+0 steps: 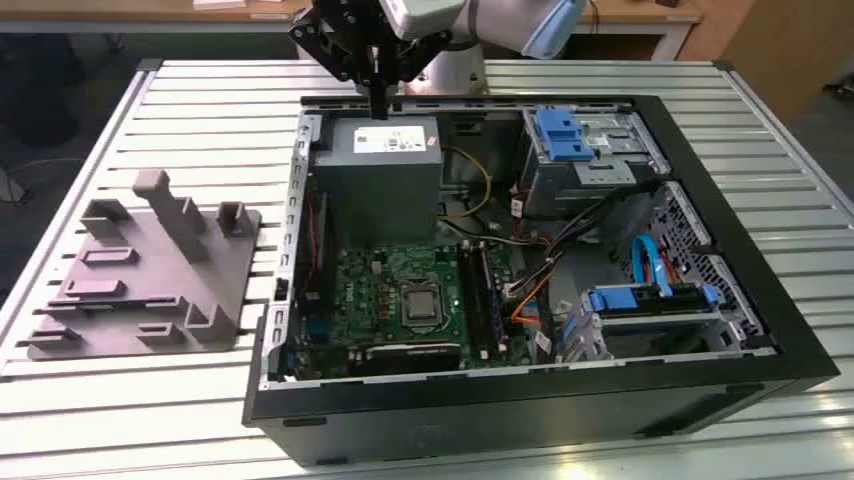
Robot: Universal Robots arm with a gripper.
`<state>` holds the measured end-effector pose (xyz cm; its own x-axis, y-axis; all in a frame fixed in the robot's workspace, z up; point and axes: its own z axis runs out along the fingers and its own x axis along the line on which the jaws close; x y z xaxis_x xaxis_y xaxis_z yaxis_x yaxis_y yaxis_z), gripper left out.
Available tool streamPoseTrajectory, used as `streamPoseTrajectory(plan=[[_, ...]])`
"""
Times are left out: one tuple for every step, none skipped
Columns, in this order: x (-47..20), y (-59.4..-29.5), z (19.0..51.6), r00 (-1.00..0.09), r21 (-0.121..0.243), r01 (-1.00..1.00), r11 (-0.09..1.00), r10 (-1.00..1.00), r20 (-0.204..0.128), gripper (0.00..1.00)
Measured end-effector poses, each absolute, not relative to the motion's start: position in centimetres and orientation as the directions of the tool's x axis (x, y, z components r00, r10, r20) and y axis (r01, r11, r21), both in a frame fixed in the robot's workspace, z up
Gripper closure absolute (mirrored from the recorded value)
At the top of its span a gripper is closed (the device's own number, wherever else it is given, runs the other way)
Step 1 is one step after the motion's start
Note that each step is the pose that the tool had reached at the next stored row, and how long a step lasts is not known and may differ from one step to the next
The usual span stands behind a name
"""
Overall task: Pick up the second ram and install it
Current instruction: 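Reach for the second ram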
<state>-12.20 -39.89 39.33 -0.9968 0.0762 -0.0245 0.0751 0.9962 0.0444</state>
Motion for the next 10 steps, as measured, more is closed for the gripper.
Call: streamPoseTrajectory(plan=[[-12.2,-39.9,39.3,-0.997,0.044,0.075,0.996,0.076,-0.024,0.90],[-12.2,-39.9,39.3,-0.997,0.044,0.075,0.996,0.076,-0.024,0.90],[-12.2,-39.9,39.3,-0.997,0.044,0.075,0.996,0.076,-0.024,0.90],[-12.2,-39.9,39.3,-0.997,0.044,0.075,0.996,0.076,-0.024,0.90],[-12.2,-39.9,39.3,-0.997,0.044,0.075,0.996,0.076,-0.024,0.90],[-12.3,-39.9,39.3,-0.997,0.044,0.075,0.996,0.076,-0.024,0.90],[-12.4,-39.9,39.3,-0.997,0.044,0.075,0.996,0.076,-0.024,0.90],[-12.6,-39.9,39.3,-0.997,0.044,0.075,0.996,0.076,-0.024,0.90],[-12.9,-39.9,39.3,-0.997,0.044,0.075,0.996,0.076,-0.024,0.90],[-13.2,-39.9,39.3,-0.997,0.044,0.075,0.996,0.076,-0.025,0.90]])
